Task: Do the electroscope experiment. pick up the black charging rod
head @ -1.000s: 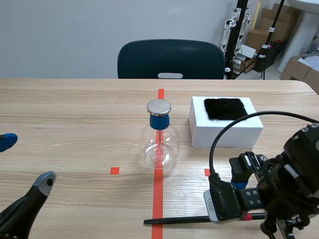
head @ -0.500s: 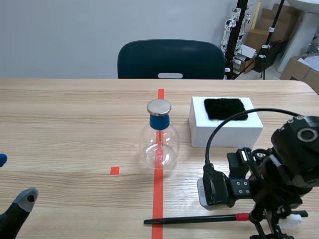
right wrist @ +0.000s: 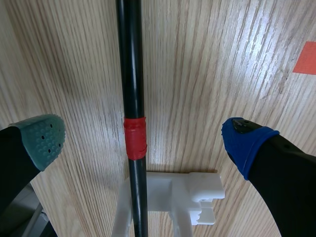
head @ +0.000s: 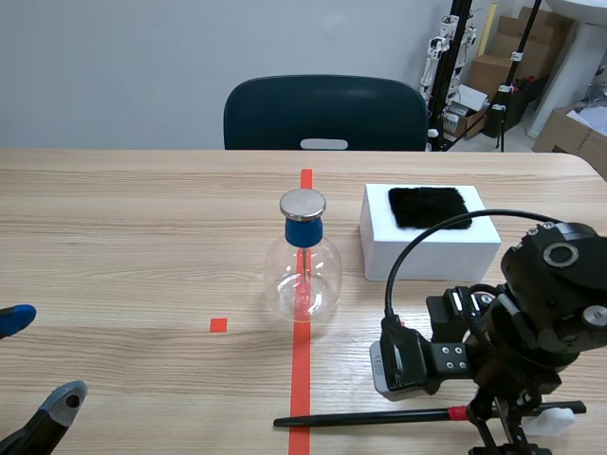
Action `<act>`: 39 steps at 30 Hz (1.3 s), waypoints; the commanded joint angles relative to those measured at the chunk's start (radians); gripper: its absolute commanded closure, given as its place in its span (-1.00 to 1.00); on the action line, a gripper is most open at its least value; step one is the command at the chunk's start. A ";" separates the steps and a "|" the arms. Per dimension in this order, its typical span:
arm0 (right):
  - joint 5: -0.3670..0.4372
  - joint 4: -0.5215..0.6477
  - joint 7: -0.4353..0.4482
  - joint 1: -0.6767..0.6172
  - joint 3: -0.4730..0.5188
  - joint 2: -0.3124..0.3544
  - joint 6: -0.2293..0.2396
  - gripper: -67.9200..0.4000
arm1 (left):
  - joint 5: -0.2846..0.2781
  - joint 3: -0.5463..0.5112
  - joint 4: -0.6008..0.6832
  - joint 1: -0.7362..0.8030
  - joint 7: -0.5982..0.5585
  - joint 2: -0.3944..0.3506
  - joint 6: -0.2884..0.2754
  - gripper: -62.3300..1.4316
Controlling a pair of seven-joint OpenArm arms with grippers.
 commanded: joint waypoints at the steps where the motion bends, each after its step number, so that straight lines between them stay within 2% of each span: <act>1: 0.001 0.012 -0.011 0.020 0.006 0.008 0.000 -1.00 | -0.012 0.005 -0.005 -0.013 -0.046 -0.011 0.008 -1.00; 17: 0.008 0.012 -0.026 0.019 0.006 0.011 0.000 -1.00 | -0.005 0.012 -0.030 -0.027 -0.037 -0.024 -0.002 -1.00; 22: 0.011 0.012 -0.040 0.019 0.006 0.011 0.000 -1.00 | 0.055 0.020 -0.030 -0.039 -0.037 -0.037 -0.003 -1.00; 36: 0.012 0.012 -0.037 0.019 0.006 0.011 0.000 -1.00 | 0.065 0.050 -0.030 -0.041 -0.046 -0.042 0.005 -1.00; 39: 0.013 0.012 -0.037 0.019 0.006 0.011 0.000 -0.79 | 0.064 0.058 -0.030 -0.041 -0.046 -0.042 0.022 -1.00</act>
